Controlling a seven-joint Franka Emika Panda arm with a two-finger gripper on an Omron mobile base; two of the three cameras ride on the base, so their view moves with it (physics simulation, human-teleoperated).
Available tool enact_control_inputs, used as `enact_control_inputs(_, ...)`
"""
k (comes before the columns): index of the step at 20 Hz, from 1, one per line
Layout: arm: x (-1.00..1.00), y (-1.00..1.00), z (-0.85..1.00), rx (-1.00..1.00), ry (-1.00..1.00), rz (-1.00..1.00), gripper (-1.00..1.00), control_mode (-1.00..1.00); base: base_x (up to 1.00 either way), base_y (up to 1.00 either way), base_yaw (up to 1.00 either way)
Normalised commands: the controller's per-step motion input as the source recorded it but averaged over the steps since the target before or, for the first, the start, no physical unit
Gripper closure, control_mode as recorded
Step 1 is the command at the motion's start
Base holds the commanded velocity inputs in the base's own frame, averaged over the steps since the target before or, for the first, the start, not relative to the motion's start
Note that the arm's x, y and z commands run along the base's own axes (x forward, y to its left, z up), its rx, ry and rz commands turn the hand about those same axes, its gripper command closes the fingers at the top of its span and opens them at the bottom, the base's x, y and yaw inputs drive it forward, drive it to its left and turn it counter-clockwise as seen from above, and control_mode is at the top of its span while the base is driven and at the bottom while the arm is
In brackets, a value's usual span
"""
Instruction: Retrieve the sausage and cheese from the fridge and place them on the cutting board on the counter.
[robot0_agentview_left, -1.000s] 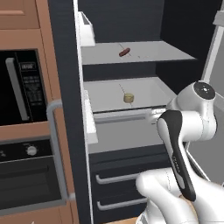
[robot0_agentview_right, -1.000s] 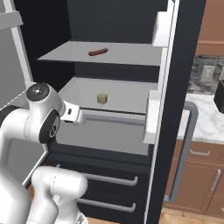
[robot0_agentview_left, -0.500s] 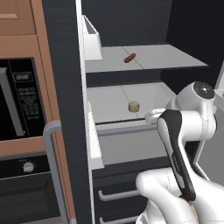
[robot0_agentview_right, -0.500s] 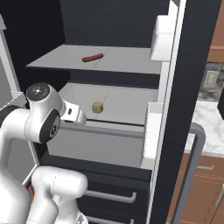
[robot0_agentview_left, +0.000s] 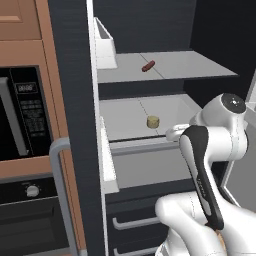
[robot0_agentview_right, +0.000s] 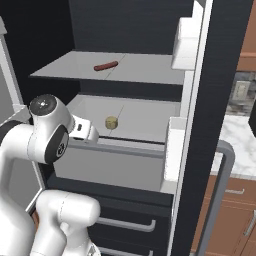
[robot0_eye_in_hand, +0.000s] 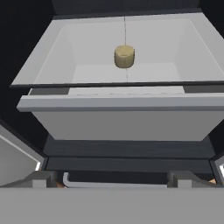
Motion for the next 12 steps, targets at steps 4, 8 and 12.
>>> enact_control_inputs(4,0.0,0.0,0.0,0.0,0.0,0.0,-1.0,1.0,0.0,0.0,0.0)
enact_control_inputs(8,0.0,0.0,0.0,0.0,0.0,0.0,-1.0,1.0,0.0,0.0,0.0)
enact_control_inputs(12,0.0,0.0,0.0,0.0,0.0,0.0,-1.0,1.0,0.0,0.0,0.0)
